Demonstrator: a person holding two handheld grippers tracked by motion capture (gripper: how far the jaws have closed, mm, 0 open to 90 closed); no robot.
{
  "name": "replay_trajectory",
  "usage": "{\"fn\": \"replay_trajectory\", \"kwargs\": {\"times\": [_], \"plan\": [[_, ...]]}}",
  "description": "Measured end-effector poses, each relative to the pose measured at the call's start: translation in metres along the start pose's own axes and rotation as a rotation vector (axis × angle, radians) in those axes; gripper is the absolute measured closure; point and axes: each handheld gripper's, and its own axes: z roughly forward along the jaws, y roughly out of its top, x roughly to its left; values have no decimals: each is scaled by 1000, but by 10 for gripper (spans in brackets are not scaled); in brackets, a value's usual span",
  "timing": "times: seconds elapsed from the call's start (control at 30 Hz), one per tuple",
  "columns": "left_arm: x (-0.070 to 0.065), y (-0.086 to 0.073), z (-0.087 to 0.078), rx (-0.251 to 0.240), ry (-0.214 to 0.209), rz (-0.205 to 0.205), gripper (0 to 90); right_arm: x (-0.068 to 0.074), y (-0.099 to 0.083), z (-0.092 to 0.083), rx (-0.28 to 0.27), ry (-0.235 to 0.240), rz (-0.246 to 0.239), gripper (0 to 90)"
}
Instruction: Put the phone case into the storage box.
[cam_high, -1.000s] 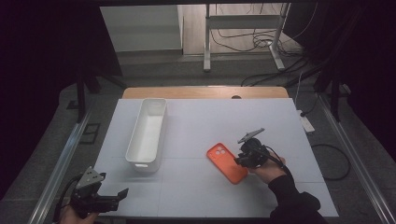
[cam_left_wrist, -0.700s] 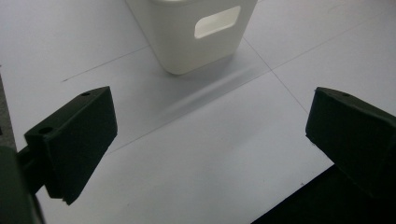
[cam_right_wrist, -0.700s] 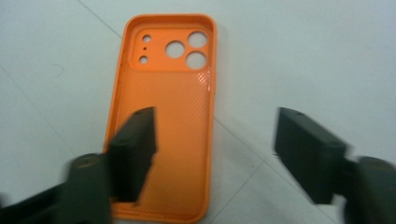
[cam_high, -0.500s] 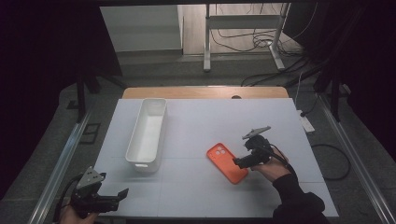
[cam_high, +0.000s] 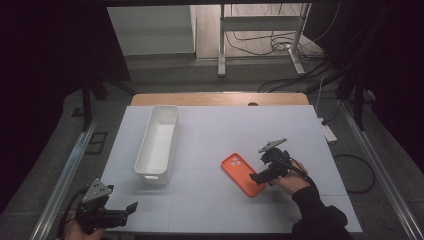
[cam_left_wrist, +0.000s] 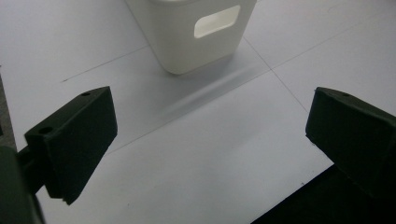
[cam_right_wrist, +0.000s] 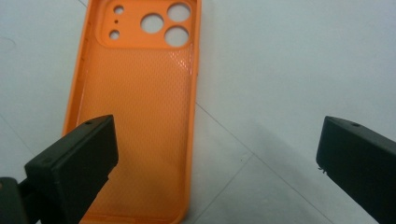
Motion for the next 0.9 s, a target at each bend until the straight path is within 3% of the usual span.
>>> {"fn": "replay_trajectory", "kwargs": {"times": [0.1,0.3,0.67,0.73,0.8,0.9], "plan": [[0,0,0,0,-1,3,28,1,0,4,28,2,-19,0],[0,0,0,0,-2,5,28,0,-2,11,77,-3,-12,0],[0,0,0,0,-1,7,28,1,0,16,104,0,14,8],[0,0,0,0,-1,8,28,1,0,16,114,-11,7,79],[0,0,0,0,-1,8,28,1,-1,16,118,-6,6,95],[0,0,0,1,-1,8,28,-1,0,13,112,7,13,243]]}}
